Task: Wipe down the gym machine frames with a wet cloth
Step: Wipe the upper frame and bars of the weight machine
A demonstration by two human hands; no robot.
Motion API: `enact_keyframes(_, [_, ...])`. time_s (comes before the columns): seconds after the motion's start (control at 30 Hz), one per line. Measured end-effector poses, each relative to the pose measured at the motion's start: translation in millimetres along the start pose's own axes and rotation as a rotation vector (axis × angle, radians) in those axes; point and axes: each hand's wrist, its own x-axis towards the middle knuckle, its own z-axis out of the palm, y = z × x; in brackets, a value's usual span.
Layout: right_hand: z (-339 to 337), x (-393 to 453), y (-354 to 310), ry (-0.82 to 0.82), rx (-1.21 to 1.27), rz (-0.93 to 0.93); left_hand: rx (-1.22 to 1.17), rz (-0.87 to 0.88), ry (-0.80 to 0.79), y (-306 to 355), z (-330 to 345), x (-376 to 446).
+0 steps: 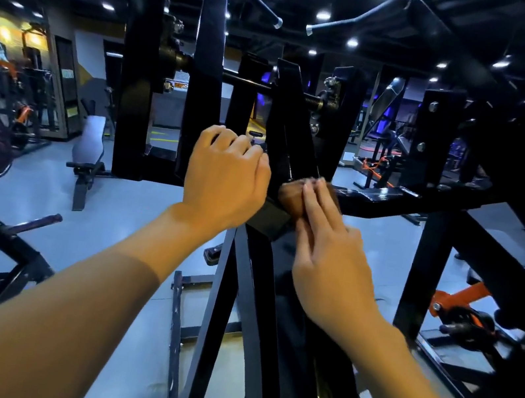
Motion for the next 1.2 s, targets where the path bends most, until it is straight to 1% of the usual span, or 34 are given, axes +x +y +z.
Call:
enact_keyframes(0.07, [1, 15, 0, 0.029, -0.02, -0.019, -0.001, -0.031, 0.021, 2, 4, 0])
enact_keyframes(0.2, [3, 102, -6, 0.026, 0.042, -0.042, -0.026, -0.039, 0.057, 2, 9, -1])
enact_keyframes(0.27, [6, 117, -7, 0.04, 0.045, -0.051, -0.057, -0.041, 0.091, 1, 10, -1])
enact_keyframes(0.37, [3, 83, -2, 0.039, 0.13, -0.096, -0.071, -0.041, 0.134, 0, 14, -1])
enact_keyframes(0.43, [3, 37, 6, 0.083, 0.173, -0.107, -0.084, -0.025, 0.15, -1, 17, -2])
enact_keyframes(0.5, [4, 22, 11, 0.103, 0.179, -0.137, -0.074, -0.031, 0.171, -1, 20, -1])
enact_keyframes(0.57, [3, 54, 12, 0.114, 0.188, -0.149, -0.081, -0.031, 0.191, -2, 22, -1])
enact_keyframes(0.67, [0, 132, 5, 0.039, 0.32, -0.081, -0.084, -0.019, 0.179, -3, 21, -1])
enact_keyframes(0.73, [3, 163, 0, 0.031, 0.304, -0.049, -0.086, -0.02, 0.164, -2, 18, -2])
enact_keyframes(0.77, [4, 165, -1, 0.033, 0.274, -0.055, -0.085, -0.023, 0.16, -2, 17, -1])
enact_keyframes(0.87, [5, 133, 0, 0.038, 0.226, -0.112, -0.089, -0.035, 0.164, 1, 16, -2])
enact_keyframes(0.97, [10, 92, 9, 0.127, 0.124, -0.16, -0.075, -0.032, 0.167, 0, 18, 0])
enact_keyframes(1.03, [9, 109, 8, 0.14, 0.129, -0.155, -0.082, -0.028, 0.155, -1, 18, -1])
enact_keyframes(1.2, [6, 195, -11, 0.074, 0.15, -0.078, -0.114, -0.03, 0.169, -2, 18, 0])
